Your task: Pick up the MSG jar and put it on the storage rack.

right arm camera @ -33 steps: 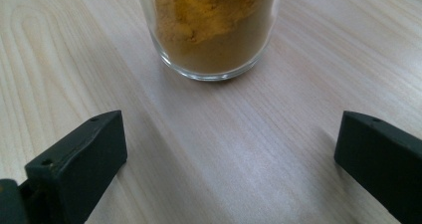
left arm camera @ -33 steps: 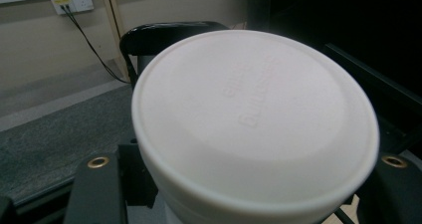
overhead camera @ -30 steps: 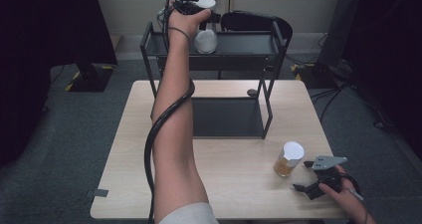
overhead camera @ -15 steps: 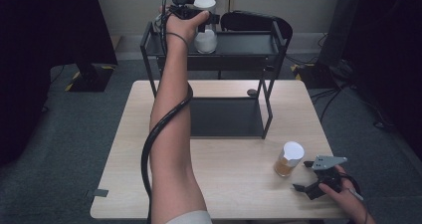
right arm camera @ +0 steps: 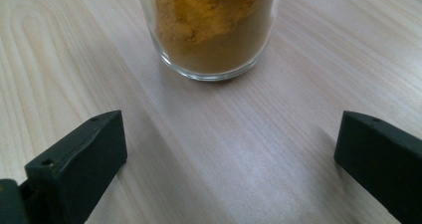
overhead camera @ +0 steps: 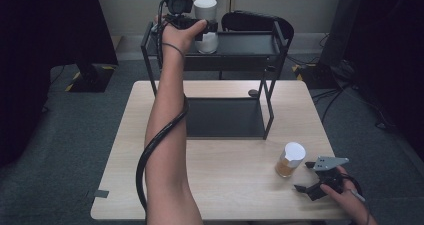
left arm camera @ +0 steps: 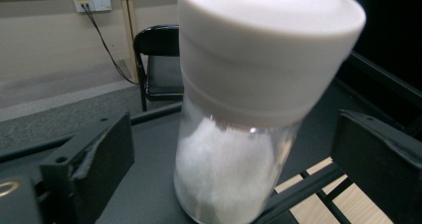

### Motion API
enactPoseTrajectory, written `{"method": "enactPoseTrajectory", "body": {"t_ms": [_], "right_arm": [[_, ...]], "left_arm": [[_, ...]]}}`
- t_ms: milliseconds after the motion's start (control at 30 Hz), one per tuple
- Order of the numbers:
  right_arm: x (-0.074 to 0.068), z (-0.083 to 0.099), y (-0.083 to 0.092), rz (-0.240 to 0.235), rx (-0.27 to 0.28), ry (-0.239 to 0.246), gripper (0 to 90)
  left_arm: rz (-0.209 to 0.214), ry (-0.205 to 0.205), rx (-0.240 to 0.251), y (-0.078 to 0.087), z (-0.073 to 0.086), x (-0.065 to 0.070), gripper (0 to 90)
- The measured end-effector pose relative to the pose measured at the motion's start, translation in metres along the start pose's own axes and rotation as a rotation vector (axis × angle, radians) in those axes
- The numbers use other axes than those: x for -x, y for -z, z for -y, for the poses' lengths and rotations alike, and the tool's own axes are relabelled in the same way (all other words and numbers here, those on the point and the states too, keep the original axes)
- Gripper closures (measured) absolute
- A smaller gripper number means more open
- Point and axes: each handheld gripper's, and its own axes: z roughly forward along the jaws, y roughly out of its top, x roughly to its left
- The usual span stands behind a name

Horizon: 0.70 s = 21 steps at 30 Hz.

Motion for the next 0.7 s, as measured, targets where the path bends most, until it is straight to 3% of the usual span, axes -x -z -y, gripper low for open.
{"method": "enactPoseTrajectory", "body": {"t_ms": [700], "right_arm": [[0.0, 0.0, 0.0, 0.0, 0.0, -0.001, 0.0]], "left_arm": [[0.045, -0.019, 0.031, 0.014, 0.042, -0.001, 0.7]]}}
